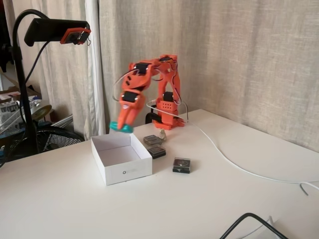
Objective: Grasp the green cube and put it in the bin.
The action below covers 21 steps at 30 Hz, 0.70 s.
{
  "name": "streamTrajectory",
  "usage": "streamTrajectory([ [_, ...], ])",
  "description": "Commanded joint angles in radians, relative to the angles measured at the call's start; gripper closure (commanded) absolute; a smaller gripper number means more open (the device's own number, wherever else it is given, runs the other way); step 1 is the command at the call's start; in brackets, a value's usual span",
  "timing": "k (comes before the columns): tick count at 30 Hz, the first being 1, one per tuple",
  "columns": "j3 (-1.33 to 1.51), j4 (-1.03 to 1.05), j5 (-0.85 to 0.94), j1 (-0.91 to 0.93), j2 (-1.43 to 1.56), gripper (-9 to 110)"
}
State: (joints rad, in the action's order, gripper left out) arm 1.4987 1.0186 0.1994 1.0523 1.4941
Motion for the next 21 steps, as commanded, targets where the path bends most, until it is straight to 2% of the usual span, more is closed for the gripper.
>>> streamTrajectory([
  [1,-0.046,-0.064,0.063,0.055,-0.04,109],
  [6,-0.038,-0.072,0.083,0.057,-0.095,100],
  [11,-0.029,-0.087,0.166,0.025,-0.107,79],
  [21,-0.028,-0.186,0.221,-0.087,-0.091,72],
])
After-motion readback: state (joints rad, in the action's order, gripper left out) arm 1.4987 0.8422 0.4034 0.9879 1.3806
